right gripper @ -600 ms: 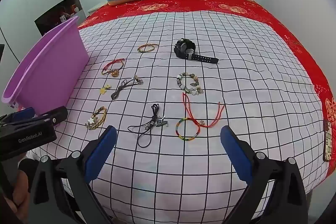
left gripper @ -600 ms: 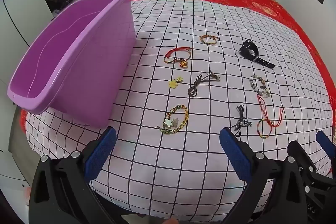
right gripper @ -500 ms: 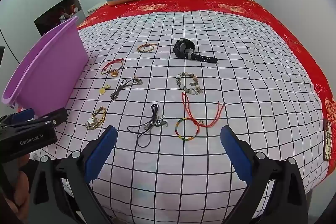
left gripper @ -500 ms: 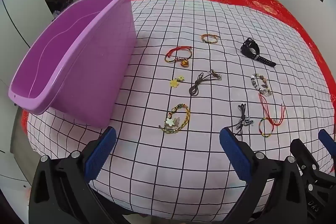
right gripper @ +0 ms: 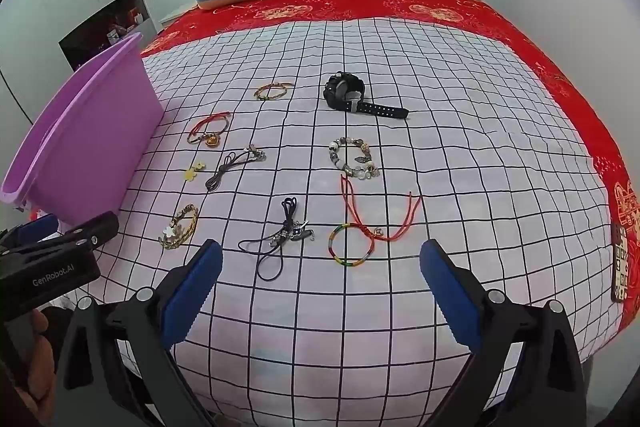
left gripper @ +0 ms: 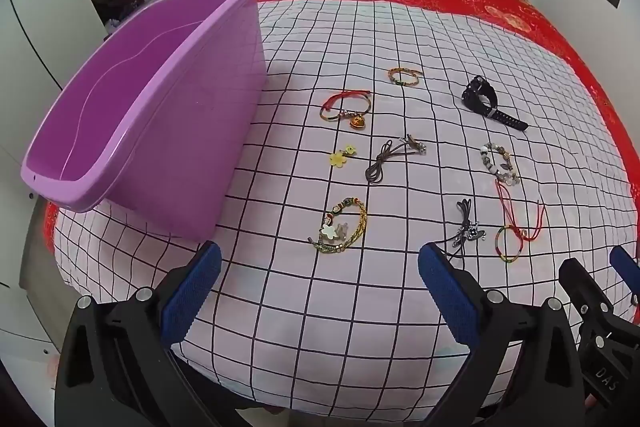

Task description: Organize jewelry

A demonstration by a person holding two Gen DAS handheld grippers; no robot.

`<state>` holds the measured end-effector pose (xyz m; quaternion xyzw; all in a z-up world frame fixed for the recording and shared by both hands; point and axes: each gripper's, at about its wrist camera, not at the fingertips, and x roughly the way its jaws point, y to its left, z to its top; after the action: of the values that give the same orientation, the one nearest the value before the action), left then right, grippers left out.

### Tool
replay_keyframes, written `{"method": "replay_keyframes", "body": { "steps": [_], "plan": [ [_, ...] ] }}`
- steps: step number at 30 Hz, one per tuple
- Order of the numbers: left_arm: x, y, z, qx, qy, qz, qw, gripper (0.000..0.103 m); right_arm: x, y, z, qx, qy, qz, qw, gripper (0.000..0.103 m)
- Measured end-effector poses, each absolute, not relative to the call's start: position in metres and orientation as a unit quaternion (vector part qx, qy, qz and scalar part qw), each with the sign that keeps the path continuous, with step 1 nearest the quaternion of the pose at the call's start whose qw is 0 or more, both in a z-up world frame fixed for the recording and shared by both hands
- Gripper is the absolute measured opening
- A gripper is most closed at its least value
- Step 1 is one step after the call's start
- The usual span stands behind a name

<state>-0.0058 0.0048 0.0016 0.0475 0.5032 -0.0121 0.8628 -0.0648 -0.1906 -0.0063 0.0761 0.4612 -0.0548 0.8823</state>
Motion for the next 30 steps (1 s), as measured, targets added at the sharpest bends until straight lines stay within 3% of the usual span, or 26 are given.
{"method": "replay_keyframes", "body": {
  "steps": [30],
  "plan": [
    [-0.011, 0.004, 0.0036, 0.056, 0.496, -0.012, 0.867, 0.097, -0.0612, -0.1886, -0.008, 0.069, 0.471, -0.063, 0.877, 0.094]
  ]
}}
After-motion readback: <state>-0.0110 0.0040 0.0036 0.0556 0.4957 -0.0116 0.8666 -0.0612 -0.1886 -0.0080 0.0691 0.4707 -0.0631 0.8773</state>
